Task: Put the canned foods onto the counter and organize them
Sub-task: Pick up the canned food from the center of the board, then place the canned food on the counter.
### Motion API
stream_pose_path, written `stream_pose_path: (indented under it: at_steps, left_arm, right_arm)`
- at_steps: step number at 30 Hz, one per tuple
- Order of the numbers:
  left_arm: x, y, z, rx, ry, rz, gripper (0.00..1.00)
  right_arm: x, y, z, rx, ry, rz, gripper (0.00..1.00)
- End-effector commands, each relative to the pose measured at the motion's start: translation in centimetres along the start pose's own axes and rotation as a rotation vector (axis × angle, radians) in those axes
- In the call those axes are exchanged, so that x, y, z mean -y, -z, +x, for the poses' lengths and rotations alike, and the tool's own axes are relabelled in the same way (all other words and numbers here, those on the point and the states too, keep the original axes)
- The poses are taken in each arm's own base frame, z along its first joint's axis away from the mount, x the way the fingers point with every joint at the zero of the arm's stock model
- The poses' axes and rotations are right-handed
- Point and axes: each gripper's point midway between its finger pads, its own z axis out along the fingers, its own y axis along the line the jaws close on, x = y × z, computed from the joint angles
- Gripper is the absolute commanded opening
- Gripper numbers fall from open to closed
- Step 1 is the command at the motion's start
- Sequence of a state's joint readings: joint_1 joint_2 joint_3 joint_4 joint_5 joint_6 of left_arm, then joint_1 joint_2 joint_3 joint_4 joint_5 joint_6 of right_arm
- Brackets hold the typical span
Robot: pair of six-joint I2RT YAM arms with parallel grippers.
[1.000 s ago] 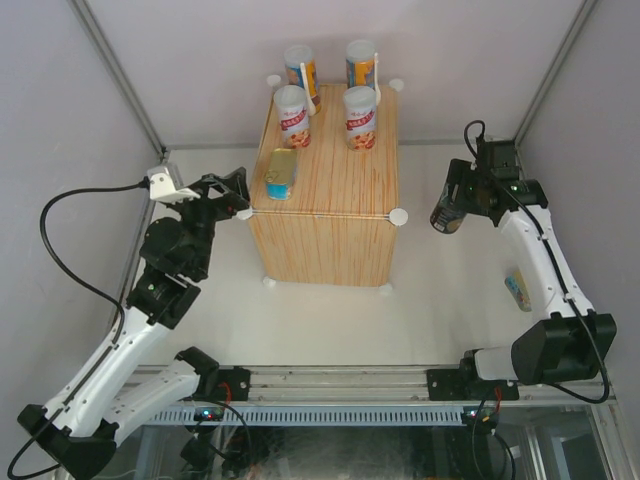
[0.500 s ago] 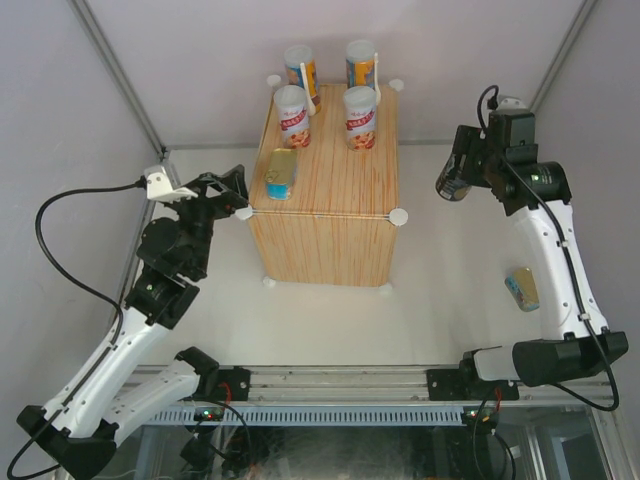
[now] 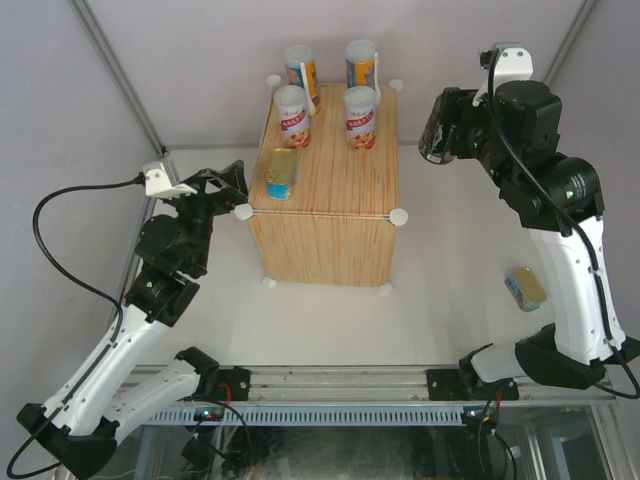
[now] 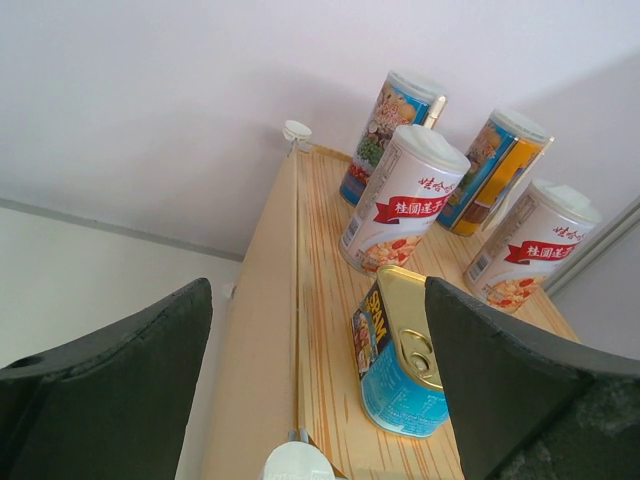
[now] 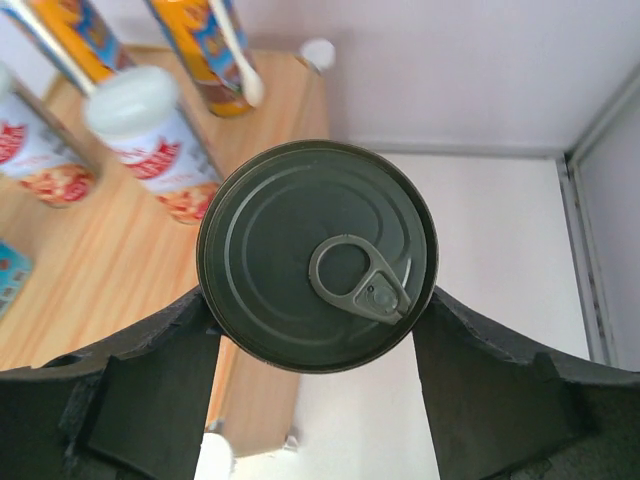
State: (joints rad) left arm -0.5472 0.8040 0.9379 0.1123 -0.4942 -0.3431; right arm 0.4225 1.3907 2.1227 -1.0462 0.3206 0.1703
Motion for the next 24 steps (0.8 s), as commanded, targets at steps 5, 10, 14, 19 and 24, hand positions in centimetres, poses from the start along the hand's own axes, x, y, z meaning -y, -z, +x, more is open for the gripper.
stream_pose_path:
  at_steps: [5, 10, 14, 19, 24]
  left_arm:
    - [0.7, 0.3, -3.7, 0.091, 0.019, 0.019, 0.91]
    - [0.9, 0.2, -3.7, 0.088, 0.017, 0.024, 0.90]
    - [0.9, 0.1, -3.7, 0.088, 0.010, 0.027, 0.91]
    - [1.1, 0.0, -3.5, 0.083, 0.010, 0.033, 0.91]
    - [1.2, -0.1, -3.3, 0.075, 0.008, 0.037, 0.91]
  right_arm:
    - [-5.8, 3.6, -7.9, 0.279, 0.039, -0.122, 0.00]
    - [-9.5, 4.2, -8.3, 0.312, 0.056, -0.199, 0.00]
    - [-11.8, 4.0, -8.0, 0.316, 0.070, -0.235, 0.00]
    - [-14.0, 3.0, -7.1, 0.310, 0.070, -0.278, 0.00]
    - [-15.7, 1.8, -6.8, 0.318, 0.068, -0.312, 0.00]
